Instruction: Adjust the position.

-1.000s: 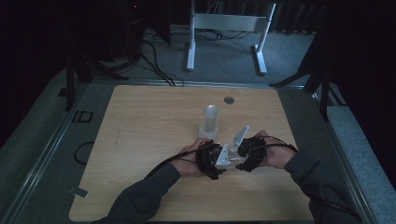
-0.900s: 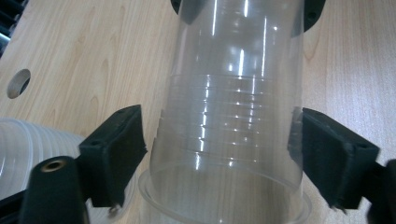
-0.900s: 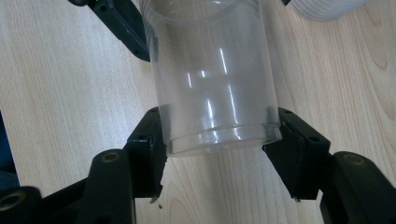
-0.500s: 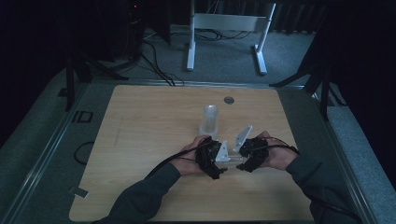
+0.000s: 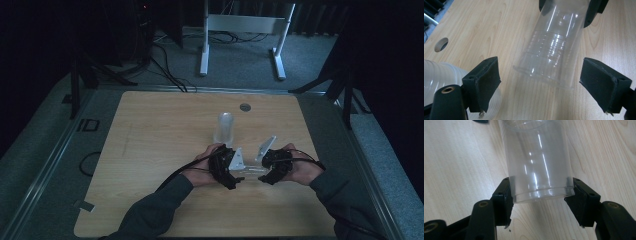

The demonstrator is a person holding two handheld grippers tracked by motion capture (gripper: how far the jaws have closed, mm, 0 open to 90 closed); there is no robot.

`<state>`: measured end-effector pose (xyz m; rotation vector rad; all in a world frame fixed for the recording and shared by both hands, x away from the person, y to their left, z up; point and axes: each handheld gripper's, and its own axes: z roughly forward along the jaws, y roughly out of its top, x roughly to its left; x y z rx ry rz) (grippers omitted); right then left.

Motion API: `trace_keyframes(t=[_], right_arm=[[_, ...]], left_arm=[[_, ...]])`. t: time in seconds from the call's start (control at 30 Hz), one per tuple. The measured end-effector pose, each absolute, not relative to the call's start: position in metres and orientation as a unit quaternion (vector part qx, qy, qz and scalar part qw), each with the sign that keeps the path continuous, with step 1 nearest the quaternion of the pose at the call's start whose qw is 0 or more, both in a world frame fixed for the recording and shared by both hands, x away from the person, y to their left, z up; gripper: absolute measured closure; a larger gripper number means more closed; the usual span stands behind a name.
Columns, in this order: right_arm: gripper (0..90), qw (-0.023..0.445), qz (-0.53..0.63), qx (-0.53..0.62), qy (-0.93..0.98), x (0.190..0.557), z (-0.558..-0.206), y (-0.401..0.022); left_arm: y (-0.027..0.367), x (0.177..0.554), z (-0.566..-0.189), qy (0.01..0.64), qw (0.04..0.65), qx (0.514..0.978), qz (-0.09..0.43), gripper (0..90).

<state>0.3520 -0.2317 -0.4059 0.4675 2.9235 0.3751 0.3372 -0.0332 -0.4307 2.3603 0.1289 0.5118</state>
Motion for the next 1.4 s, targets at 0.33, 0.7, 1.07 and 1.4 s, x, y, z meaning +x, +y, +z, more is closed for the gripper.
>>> trace_keyframes(t=[0.33, 0.7, 1.07, 1.4], right_arm=[[41.8, 0.092, 0.129, 0.196, 0.968, 0.355, -0.408, -0.241], [41.8, 0.100, 0.147, 0.241, 0.954, 0.358, -0.414, -0.252], [41.9, 0.117, 0.155, 0.297, 0.935, 0.360, -0.421, -0.265], [42.0, 0.128, 0.159, 0.340, 0.918, 0.363, -0.425, -0.272]], left_arm=[[-0.030, 0.340, -0.427, 0.059, 0.368, 0.907, 0.195, 20.2], [-0.028, 0.342, -0.427, 0.070, 0.381, 0.902, 0.189, 22.4], [-0.026, 0.344, -0.428, 0.082, 0.386, 0.900, 0.185, 24.1], [-0.026, 0.346, -0.429, 0.091, 0.392, 0.898, 0.180, 24.5]])
